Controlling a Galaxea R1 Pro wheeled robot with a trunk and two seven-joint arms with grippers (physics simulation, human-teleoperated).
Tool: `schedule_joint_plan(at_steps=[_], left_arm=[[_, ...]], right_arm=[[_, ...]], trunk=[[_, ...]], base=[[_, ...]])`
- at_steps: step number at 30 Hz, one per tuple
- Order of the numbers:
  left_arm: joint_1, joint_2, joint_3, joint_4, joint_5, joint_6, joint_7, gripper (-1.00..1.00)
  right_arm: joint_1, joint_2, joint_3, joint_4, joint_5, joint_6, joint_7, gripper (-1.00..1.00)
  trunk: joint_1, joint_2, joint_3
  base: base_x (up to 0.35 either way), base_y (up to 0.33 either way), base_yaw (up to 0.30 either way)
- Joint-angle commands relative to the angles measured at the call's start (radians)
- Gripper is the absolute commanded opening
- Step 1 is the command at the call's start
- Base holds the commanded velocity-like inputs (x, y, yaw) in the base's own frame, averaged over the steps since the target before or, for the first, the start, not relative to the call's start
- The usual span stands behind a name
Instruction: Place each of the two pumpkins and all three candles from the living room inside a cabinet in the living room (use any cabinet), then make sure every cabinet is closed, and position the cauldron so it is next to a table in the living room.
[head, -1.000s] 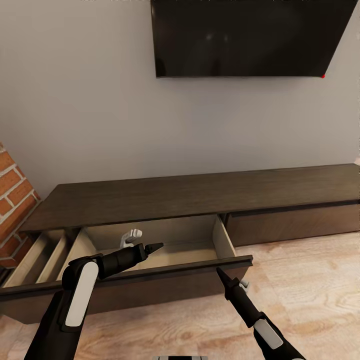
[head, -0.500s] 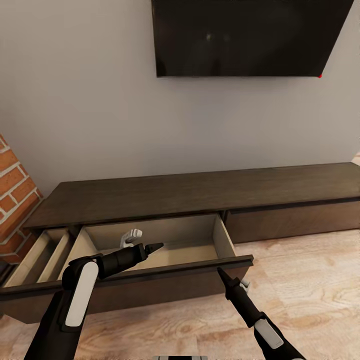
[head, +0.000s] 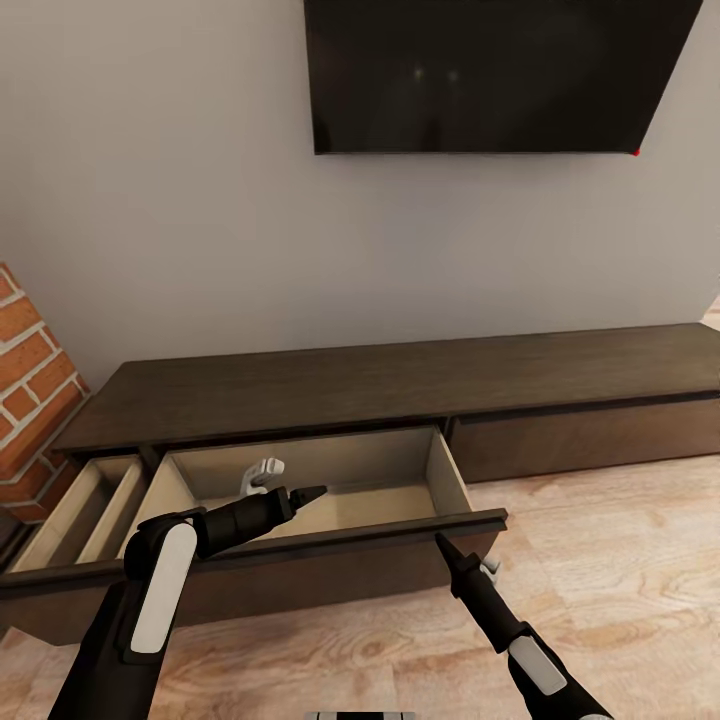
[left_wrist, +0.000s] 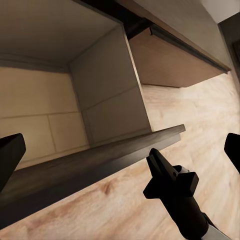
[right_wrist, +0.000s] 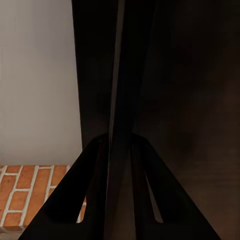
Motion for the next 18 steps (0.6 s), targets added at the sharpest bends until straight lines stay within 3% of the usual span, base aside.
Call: schedule_joint_plan(at_steps=[1, 18], left_arm=[[0.000, -0.001, 0.003, -0.001, -0.008, 0.005, -0.010, 1.00], [0.000, -0.001, 0.003, -0.001, -0.008, 0.005, -0.010, 1.00]], right_arm=[[0.004, 0.000, 0.007, -0.001, -0.014, 0.020, 0.021, -1.00], [0.004, 0.000, 0.008, -0.001, -0.014, 0.020, 0.022, -1.00]], trunk=[[0.000, 0.000, -0.001], [0.000, 0.000, -0.001]], base=[[-0.007, 0.000, 0.000], [-0.036, 0.000, 0.000]])
